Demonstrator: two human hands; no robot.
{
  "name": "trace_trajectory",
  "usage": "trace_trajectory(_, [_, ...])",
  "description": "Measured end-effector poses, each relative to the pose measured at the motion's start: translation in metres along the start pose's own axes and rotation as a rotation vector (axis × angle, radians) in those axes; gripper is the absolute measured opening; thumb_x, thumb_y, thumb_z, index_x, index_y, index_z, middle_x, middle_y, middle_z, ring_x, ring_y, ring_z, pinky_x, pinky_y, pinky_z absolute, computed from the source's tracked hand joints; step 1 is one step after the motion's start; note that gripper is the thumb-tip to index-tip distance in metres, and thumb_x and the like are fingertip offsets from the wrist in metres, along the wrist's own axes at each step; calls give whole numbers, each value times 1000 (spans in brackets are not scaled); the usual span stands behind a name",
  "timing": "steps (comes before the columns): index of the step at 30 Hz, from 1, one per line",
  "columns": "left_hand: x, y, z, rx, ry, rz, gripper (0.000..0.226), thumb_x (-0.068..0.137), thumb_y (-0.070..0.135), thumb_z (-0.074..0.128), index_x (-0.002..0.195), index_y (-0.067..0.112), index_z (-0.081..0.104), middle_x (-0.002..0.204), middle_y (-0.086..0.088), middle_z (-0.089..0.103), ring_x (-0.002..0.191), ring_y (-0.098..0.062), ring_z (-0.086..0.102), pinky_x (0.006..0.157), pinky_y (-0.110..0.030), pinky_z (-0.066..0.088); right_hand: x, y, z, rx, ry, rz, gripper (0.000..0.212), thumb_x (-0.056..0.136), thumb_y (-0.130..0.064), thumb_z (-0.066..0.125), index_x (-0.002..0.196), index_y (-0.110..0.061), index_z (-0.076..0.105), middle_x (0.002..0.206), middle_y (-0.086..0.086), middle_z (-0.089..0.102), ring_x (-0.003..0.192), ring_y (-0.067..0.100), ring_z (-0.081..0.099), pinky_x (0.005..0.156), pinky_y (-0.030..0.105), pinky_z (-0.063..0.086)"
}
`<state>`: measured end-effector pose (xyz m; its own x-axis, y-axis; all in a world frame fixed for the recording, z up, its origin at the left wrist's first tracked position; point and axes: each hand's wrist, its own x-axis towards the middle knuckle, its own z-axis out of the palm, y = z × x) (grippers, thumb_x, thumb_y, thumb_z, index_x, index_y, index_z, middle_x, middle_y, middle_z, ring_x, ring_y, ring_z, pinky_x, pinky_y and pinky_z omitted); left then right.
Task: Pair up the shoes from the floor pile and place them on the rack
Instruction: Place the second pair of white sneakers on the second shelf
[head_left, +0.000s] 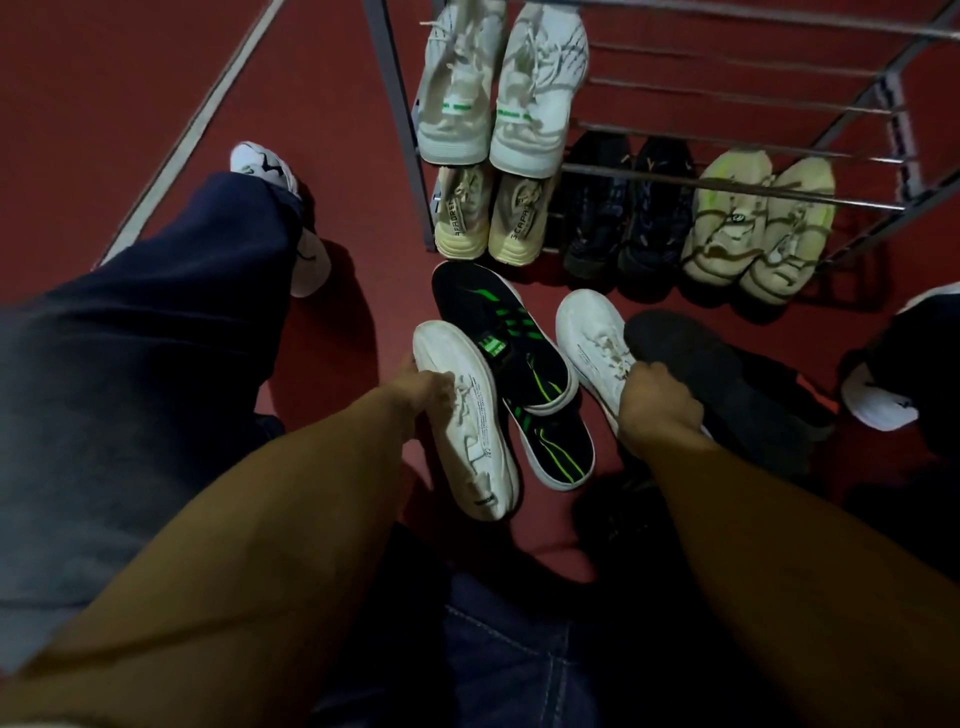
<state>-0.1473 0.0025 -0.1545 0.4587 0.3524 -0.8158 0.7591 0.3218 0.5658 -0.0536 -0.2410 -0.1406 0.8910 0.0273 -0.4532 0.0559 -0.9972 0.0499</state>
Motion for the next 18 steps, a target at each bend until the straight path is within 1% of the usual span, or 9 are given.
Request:
trace_trajectory(2, [-5, -4, -2, 24, -67, 8, 63, 89, 8, 63, 140, 33, 35, 103, -10, 66, 76, -23, 64, 50, -31, 55, -1, 4, 3, -46, -10, 7, 43, 91, -7, 53, 134, -8, 47, 134, 13, 49, 123, 35, 51, 94, 47, 46])
trace_trajectory(3, [-6, -5, -2, 24, -65, 40, 68, 87, 5, 64, 140, 36, 35, 111, -10, 66, 83, -25, 64, 56, -33, 55, -2, 2, 4, -56, -20, 22, 44, 91, -8, 52, 134, -7, 46, 136, 14, 49, 124, 35, 49, 94, 47, 45])
trace_trajectory(5, [-7, -4, -1, -35, 12, 145, 62, 87, 1, 62, 139, 29, 43, 119, -10, 66, 90, -26, 64, 63, -31, 52, -6, -5, 7, -49, -59, 58, 48, 92, -15, 49, 138, -6, 41, 141, 14, 47, 128, 34, 42, 97, 47, 41])
trace_trajectory(7, [-11, 8, 4, -141, 91, 221, 49, 89, 1, 59, 134, 21, 52, 115, -10, 68, 87, -25, 64, 67, -30, 51, -8, -8, 11, -9, -168, 103, 64, 88, -34, 53, 144, -9, 33, 150, 13, 36, 134, 33, 32, 103, 48, 34])
trace_trajectory(9, [-15, 23, 8, -198, 98, 262, 40, 90, 3, 58, 127, 19, 58, 104, -8, 69, 77, -21, 63, 65, -29, 52, -11, -6, 13, -85, -244, 86, 80, 80, -54, 58, 145, -16, 31, 153, 13, 27, 137, 34, 26, 105, 50, 30])
trace_trajectory(12, [-20, 41, 10, -274, 53, 221, 29, 88, 17, 62, 117, 25, 63, 102, -5, 72, 86, -25, 68, 82, -40, 57, -5, 6, 12, -224, -77, -42, 48, 90, -32, 54, 136, -17, 48, 140, 10, 44, 127, 31, 39, 102, 45, 37])
trace_trajectory(14, [-24, 51, 11, -364, 25, 196, 26, 87, 23, 63, 113, 27, 64, 104, -6, 73, 97, -29, 69, 92, -46, 55, -5, 10, 4, -213, -96, -76, 38, 91, -25, 50, 128, -18, 57, 135, 9, 54, 123, 30, 47, 97, 40, 40])
trace_trajectory(16, [-26, 58, 13, -378, 9, 194, 29, 88, 24, 62, 116, 24, 63, 103, -6, 73, 94, -28, 69, 90, -44, 56, -8, 9, -9, -133, -96, -131, 36, 91, -33, 48, 120, -16, 61, 127, 10, 61, 115, 31, 56, 89, 36, 45])
trace_trajectory(18, [-32, 59, 14, -366, -7, 181, 28, 88, 23, 61, 116, 21, 64, 100, -7, 73, 89, -26, 69, 83, -41, 58, -15, 1, -26, 29, 15, -204, 38, 90, -41, 43, 105, -13, 65, 114, 15, 65, 101, 35, 62, 76, 35, 44])
